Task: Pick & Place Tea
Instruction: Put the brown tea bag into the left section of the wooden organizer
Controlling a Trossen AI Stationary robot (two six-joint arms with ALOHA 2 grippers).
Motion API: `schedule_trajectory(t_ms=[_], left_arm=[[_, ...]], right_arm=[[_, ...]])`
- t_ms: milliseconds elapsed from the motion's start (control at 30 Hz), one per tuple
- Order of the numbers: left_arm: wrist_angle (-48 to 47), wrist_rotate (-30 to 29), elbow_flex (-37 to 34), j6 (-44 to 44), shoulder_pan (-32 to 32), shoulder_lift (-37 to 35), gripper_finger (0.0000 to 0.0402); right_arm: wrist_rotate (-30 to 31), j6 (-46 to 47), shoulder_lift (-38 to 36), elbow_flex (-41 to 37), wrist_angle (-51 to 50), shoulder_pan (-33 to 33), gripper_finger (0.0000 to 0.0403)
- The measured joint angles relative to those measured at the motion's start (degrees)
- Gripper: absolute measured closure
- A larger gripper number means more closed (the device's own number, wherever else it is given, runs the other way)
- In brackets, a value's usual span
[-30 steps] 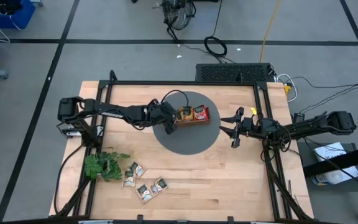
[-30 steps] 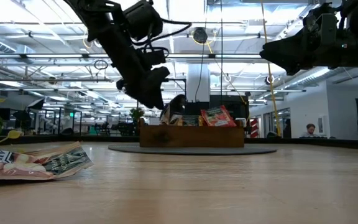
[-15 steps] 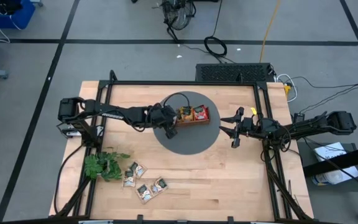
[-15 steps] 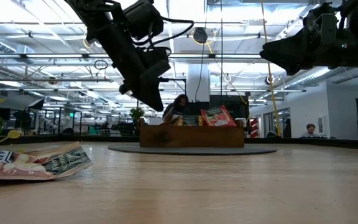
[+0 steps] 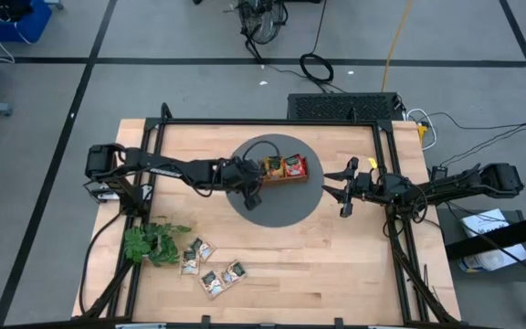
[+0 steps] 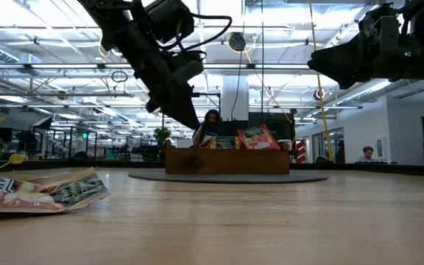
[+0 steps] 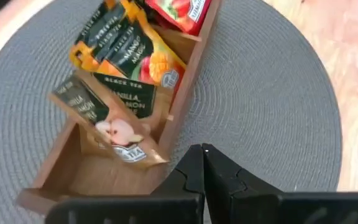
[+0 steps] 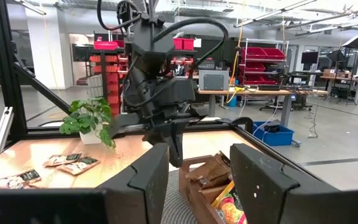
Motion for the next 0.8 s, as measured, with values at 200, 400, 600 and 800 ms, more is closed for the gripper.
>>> schedule_trajectory(t_ms=[200, 400, 600, 800], left_arm=[[1.08, 0.95, 0.04, -0.66, -0.11, 3.64, 0.0400], [1.61, -1.90, -0.02, -1.12, 0.58, 7.42, 0.0400], [1.74, -0.96, -0.04, -0.61, 0.66, 6.89, 0.0400], [2.91, -0.25, 0.16, 0.58, 0.71, 5.78, 0.0400]], right_arm=[[0.00, 0.00, 0.00, 0.01, 0.00, 0.00, 0.0248], [0.00, 0.00, -0.04, 0.02, 0.04, -0.01, 0.0248], [0.00, 0.00, 0.00, -0.01, 0.09, -0.02, 0.0248], [0.00, 0.00, -0.01, 0.00, 0.03, -0.02, 0.0248]])
